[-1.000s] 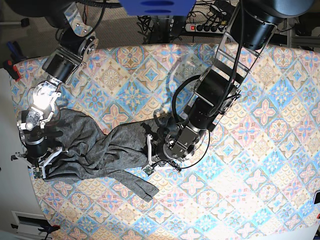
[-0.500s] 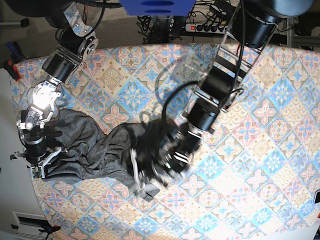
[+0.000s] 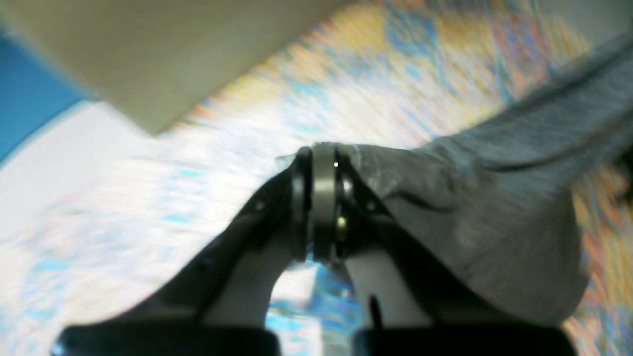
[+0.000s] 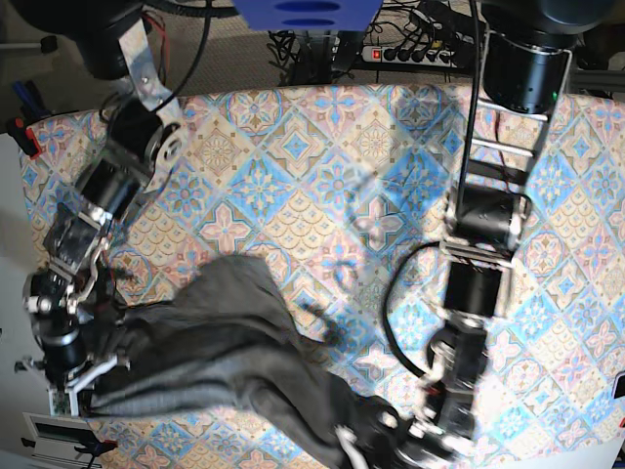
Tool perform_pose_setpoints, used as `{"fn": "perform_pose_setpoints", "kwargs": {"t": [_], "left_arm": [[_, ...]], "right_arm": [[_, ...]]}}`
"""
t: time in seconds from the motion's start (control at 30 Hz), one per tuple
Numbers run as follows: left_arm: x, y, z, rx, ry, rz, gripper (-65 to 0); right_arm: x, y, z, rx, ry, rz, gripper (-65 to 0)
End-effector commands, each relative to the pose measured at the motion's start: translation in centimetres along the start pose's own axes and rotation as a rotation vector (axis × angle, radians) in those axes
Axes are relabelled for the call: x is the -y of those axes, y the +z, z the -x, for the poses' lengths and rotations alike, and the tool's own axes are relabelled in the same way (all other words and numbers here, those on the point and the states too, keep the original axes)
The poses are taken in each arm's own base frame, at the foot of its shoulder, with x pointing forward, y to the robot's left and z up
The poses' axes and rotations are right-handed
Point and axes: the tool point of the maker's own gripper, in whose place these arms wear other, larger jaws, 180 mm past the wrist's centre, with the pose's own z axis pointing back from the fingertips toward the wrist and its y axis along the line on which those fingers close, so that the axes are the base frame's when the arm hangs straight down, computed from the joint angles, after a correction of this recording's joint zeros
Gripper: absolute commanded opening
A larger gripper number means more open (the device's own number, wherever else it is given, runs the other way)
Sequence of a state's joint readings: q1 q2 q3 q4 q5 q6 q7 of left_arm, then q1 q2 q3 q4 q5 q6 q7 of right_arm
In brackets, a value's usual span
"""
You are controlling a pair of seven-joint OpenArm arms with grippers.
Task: Layout the t-shirt on the table in an organized manner, then fold the t-shirt properly
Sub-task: 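Lay the shirt down flat, pulling the left gripper away from the right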
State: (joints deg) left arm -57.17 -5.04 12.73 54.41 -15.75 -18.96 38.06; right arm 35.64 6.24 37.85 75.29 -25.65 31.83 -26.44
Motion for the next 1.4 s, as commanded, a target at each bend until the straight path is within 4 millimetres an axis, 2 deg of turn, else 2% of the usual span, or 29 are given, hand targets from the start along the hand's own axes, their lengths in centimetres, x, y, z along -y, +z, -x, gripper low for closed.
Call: {"fn": "perform_pose_setpoints", "kwargs": {"t": [0.0,0.13,0.2,0.27,0.33,0.43,0.53,0.7,0.73,0.8,0.87,0.97,1.07,1.13,1.27,1.37], "left_arm": [[-2.2,1.0,-3.4,0.06,-0.007,-0.045,-65.0],[-7.6,1.4,-2.8,-0.021,0.041,-0.128,-65.0],[-9.6,1.9,-2.9,-0.036,0.057,-0.16,-65.0],[-11.3,2.6,-3.4,-0.004,0.059,-0.19,-65.0],[-12.6,3.3,-3.6,0.011,0.057,-0.214,-65.0],[-13.4,4.0,-4.7,0.027,0.049,-0.231,-65.0],[-13.8,4.2,-4.8,0.022,0.032,-0.245,-65.0],[-14.2,4.3,-4.4,0.0,-0.002,-0.271,-65.0],[-14.1,4.2,-4.1,-0.005,-0.002,-0.27,-65.0],[-13.6,3.4,-1.4,-0.044,0.011,-0.256,-65.0],[-13.0,3.1,0.0,-0.054,0.008,-0.247,-65.0],[-12.1,3.0,3.3,-0.078,-0.002,-0.234,-65.0],[-9.9,3.1,6.5,-0.105,-0.027,-0.207,-65.0],[-9.7,4.1,9.2,-0.165,-0.041,-0.212,-65.0],[-6.2,5.3,15.1,-0.239,-0.062,-0.165,-65.0],[-4.5,6.0,18.8,-0.286,-0.059,-0.138,-65.0]], "right_arm": [[1.0,-0.6,-1.6,0.015,-0.005,0.013,-65.0],[1.3,-2.6,-4.7,0.017,-0.053,-0.006,-65.0],[2.2,-3.3,-6.4,0.037,-0.091,0.028,-65.0],[3.5,-3.7,-7.0,0.038,-0.142,0.096,-65.0],[3.6,-4.1,-7.0,0.031,-0.161,0.105,-65.0],[4.1,-4.4,-9.4,0.071,-0.172,0.105,-65.0],[4.6,-4.3,-10.8,0.094,-0.178,0.116,-65.0],[5.4,-3.2,-10.7,0.105,-0.152,0.151,-65.0],[5.6,-2.7,-10.2,0.088,-0.142,0.164,-65.0],[6.1,-1.8,-9.3,0.05,-0.128,0.189,-65.0],[6.6,-0.5,-8.3,0.021,-0.107,0.22,-65.0],[6.2,1.1,-5.2,-0.022,-0.067,0.239,-65.0],[3.5,2.0,-0.6,-0.098,-0.05,0.204,-65.0],[2.1,2.8,1.6,-0.134,-0.045,0.188,-65.0],[-2.4,4.6,8.1,-0.241,-0.087,0.102,-65.0],[-4.8,6.2,11.8,-0.294,-0.145,0.044,-65.0]]}}
